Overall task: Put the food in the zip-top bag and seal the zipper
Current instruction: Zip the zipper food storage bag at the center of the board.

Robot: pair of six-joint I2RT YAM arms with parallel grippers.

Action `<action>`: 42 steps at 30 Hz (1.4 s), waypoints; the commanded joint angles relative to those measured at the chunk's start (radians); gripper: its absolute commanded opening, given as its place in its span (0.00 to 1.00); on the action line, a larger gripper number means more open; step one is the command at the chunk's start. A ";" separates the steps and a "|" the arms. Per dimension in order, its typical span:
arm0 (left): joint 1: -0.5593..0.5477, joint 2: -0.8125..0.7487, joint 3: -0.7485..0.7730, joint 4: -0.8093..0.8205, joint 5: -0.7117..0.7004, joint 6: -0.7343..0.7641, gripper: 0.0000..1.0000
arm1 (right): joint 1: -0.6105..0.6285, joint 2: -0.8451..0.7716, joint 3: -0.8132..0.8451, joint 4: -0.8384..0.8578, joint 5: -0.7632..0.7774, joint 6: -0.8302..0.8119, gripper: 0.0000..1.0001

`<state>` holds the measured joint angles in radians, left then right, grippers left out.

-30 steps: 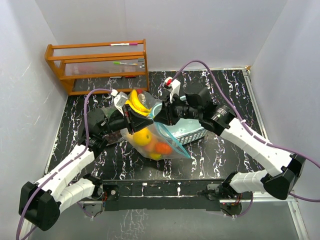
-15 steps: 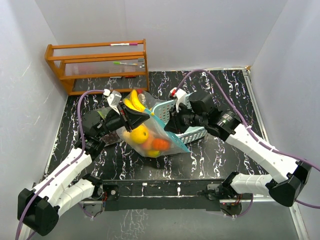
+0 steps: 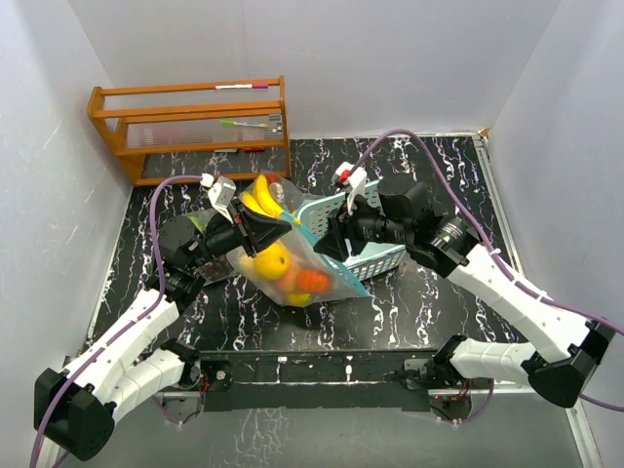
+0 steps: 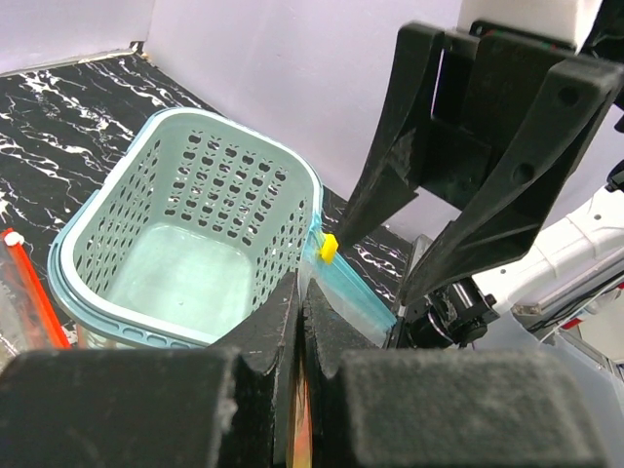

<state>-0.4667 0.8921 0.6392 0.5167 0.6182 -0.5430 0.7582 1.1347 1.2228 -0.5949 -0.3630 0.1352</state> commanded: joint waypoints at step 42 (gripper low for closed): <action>0.005 -0.017 0.020 0.063 0.028 -0.012 0.00 | -0.046 0.171 0.112 0.368 -0.278 -0.105 0.35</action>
<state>-0.4667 0.8921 0.6392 0.5228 0.6392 -0.5510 0.7193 1.3029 1.2865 -0.3012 -0.5953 0.0288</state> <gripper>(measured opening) 0.008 0.401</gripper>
